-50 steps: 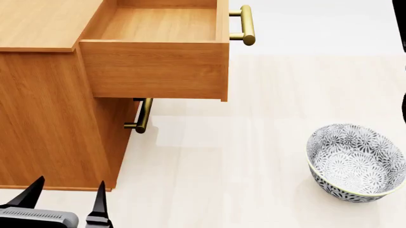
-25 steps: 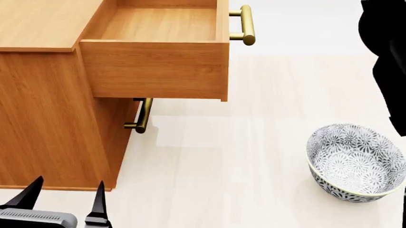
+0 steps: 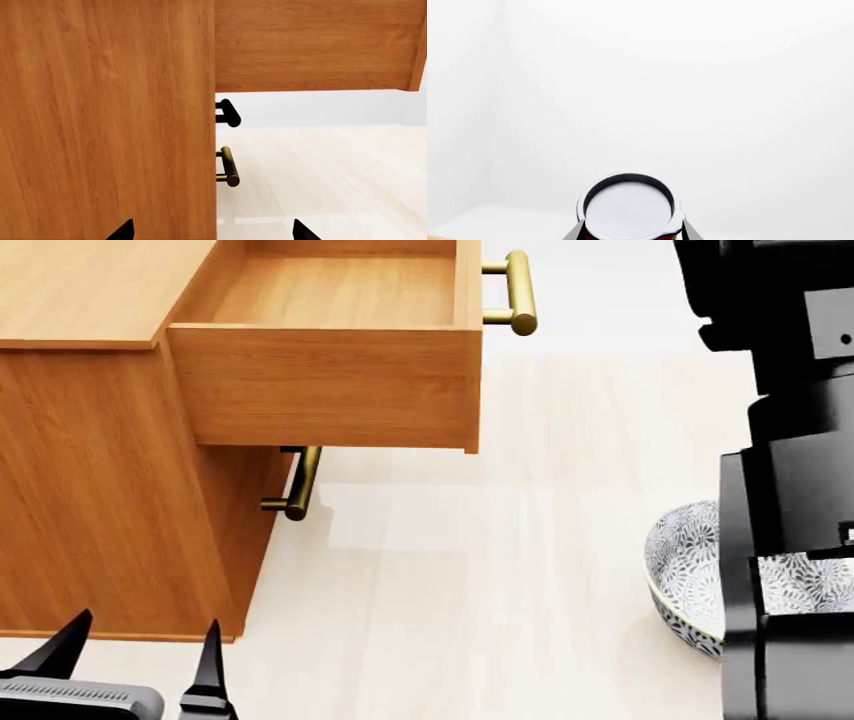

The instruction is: Put the ketchup in the top drawer of the cabinet.

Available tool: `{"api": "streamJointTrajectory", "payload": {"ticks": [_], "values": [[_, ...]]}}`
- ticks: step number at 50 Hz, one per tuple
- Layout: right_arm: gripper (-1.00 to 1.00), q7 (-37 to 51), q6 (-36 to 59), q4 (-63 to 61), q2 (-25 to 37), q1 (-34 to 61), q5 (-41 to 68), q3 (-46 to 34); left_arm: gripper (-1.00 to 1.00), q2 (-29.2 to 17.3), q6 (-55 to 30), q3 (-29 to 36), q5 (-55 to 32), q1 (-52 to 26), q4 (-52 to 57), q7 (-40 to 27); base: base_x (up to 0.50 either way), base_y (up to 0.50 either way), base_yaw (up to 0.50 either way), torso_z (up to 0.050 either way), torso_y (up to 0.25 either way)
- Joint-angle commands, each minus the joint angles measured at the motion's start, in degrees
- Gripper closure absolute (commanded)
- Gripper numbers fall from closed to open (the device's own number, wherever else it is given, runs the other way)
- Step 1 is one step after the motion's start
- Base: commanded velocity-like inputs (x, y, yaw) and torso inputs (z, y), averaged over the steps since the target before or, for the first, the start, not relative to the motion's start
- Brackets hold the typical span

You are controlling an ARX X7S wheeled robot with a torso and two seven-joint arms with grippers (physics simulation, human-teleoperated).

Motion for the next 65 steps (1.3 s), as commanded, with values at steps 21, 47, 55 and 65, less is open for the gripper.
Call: {"api": "streamJointTrajectory", "payload": {"ticks": [21,47,55,65], "values": [[1.0,-11.7,-8.6,21.4,-12.2,9.6,-2.1,-5.4,-1.0,0.0,0.6,0.6,-0.3,-0.5,-1.3,-0.3,0.0,0.0,0.0,0.0,0.0],[1.0,-23.1,-4.9,20.8,-12.1,11.8,36.7,-37.3,-1.0,0.0,1.1,1.1,-0.4,-1.1,-2.6,-0.5,0.0,0.0,0.0,0.0,0.0],[1.0,-23.2,-4.9,21.1,-12.1,11.7,39.4,-40.2,-1.0,0.0,1.4,1.3,-0.4,-1.1,-3.1,-0.5,0.0,0.0,0.0,0.0,0.0],[1.0,-21.8,-2.6,21.4,-12.2,10.6,40.3,-41.3,-1.0,0.1,1.4,1.5,-0.6,-1.3,-3.5,-0.5,0.0,0.0,0.0,0.0,0.0]]}}
